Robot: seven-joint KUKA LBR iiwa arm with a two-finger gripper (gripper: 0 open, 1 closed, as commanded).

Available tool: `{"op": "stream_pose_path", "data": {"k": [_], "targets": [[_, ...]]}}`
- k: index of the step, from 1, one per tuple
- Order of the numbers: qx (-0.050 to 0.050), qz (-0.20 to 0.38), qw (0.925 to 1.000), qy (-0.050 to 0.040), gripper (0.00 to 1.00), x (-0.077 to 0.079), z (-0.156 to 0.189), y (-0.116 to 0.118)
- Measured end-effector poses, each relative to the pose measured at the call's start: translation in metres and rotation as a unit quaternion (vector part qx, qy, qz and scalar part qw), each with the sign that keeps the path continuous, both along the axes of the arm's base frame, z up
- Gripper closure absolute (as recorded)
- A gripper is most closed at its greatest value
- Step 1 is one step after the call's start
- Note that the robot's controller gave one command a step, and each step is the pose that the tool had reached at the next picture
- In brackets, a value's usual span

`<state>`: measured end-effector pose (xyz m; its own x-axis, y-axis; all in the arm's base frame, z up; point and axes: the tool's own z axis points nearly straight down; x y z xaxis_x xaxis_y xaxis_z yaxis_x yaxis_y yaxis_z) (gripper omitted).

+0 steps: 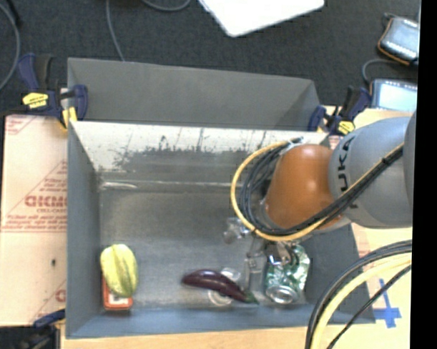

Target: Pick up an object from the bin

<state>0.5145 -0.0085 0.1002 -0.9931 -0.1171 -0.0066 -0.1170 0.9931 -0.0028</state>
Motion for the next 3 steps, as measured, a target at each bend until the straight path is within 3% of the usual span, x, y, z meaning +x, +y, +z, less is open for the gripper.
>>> {"op": "stream_pose_path", "data": {"k": [1,2,3], "targets": [[-0.001,0.063,0.998,0.0006,0.0,0.007,-0.021,0.051],[0.004,-0.094,0.9955,-0.0074,1.0,-0.017,-0.025,0.044],[0.004,-0.094,0.9955,-0.0075,1.0,-0.017,-0.026,0.044]]}}
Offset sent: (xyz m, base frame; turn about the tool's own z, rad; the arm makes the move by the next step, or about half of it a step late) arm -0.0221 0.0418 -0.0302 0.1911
